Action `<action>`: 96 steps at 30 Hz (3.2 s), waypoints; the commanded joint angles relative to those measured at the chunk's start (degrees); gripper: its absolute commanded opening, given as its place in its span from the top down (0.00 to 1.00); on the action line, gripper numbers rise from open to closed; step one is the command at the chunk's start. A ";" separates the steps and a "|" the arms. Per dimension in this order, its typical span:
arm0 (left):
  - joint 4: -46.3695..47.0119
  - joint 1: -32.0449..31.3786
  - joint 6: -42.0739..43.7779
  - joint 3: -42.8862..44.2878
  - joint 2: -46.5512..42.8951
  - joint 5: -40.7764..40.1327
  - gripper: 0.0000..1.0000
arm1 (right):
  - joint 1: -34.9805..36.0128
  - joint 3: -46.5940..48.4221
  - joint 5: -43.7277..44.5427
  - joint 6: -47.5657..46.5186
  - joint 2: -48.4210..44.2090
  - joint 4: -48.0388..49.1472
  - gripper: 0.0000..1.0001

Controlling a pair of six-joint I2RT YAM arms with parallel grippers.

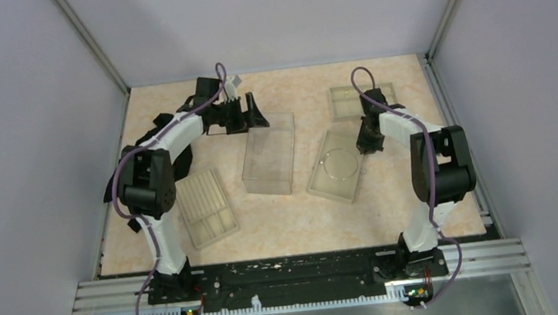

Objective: Organize the mixed jewelry

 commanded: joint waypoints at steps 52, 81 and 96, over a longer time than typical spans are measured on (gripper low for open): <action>2.91 -4.64 0.15 -1.27 -3.10 7.00 0.02 | 8.63 7.04 -2.06 8.09 1.29 -6.83 1.00; 3.16 -4.75 -0.23 -3.71 -3.86 8.33 0.02 | 9.88 9.35 -0.42 9.77 3.46 -6.71 1.00; 3.79 -5.26 -0.73 -4.08 -4.04 8.98 0.02 | 13.66 13.45 -3.45 11.92 7.08 -5.31 1.00</action>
